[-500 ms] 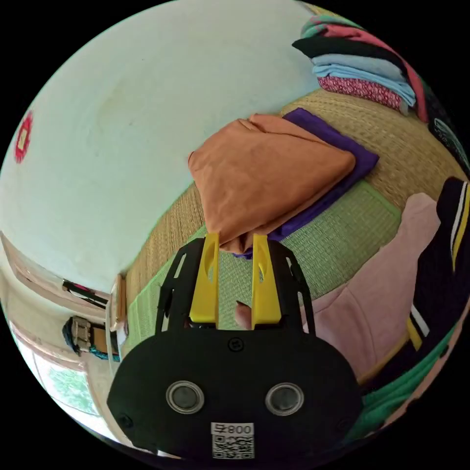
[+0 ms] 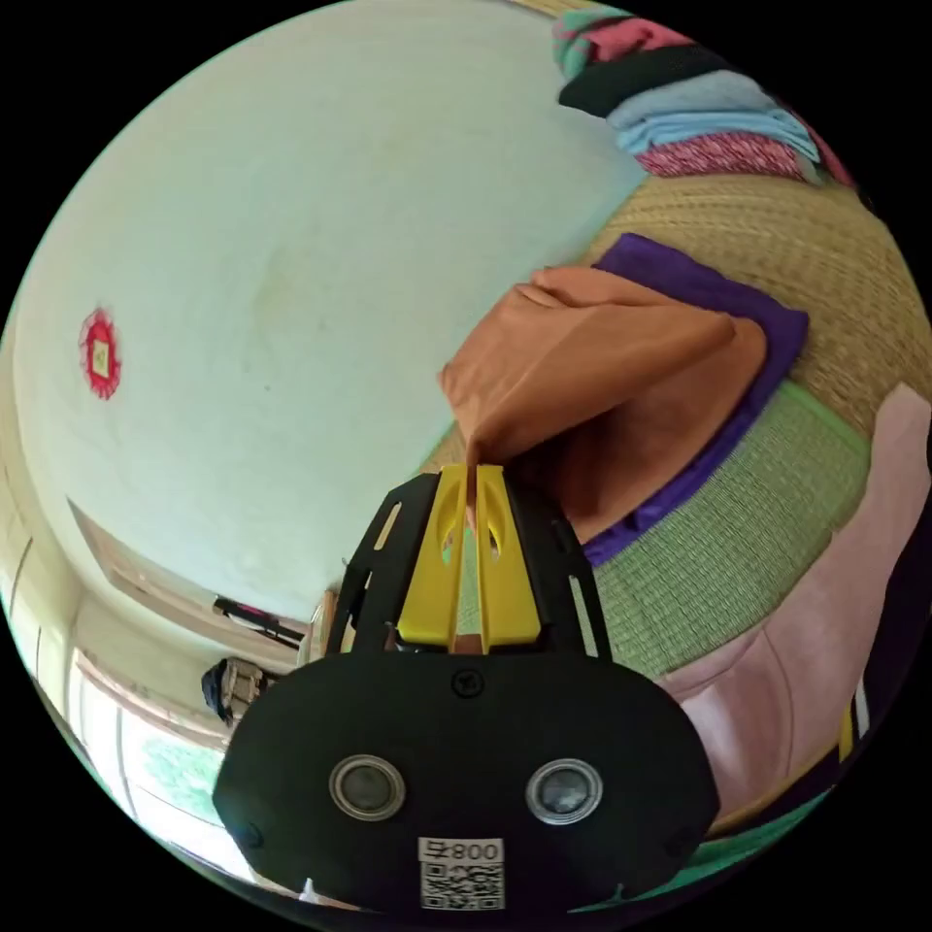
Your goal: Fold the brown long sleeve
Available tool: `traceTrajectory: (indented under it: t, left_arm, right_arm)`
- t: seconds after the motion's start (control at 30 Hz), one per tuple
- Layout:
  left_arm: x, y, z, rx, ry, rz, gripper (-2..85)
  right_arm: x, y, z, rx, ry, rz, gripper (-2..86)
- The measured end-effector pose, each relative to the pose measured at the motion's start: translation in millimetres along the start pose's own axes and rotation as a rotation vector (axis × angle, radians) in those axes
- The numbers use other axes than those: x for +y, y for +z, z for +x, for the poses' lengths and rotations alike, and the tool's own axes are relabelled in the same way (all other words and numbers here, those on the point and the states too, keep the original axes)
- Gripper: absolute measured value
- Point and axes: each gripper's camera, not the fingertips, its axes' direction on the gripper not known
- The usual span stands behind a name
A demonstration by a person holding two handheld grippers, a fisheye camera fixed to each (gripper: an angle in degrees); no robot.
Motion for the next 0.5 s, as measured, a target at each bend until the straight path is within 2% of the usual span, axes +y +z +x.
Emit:
traceTrajectory:
  t: [0.13,0.3,0.37,0.43,0.5]
  left_arm:
    - [4,-15,-16,0.023,-0.043,-0.003,0.2]
    - [23,-71,-41,-0.004,-0.129,0.079,0.2]
    - [38,-100,-53,-0.034,-0.193,0.117,0.2]
    - [63,-141,-69,-0.075,-0.295,0.182,0.4]
    - [83,-170,-79,-0.099,-0.376,0.228,0.6]
  right_arm:
    - [20,2,-98,0.004,-0.302,-0.06,1.1]
    - [130,-24,-214,-0.033,-0.754,-0.2,0.9]
    - [229,-33,-258,-0.056,-0.978,-0.389,1.0]
    - [313,-29,-270,-0.086,-1.071,-0.576,1.2]
    - [397,-15,-264,-0.104,-1.059,-0.78,1.4]
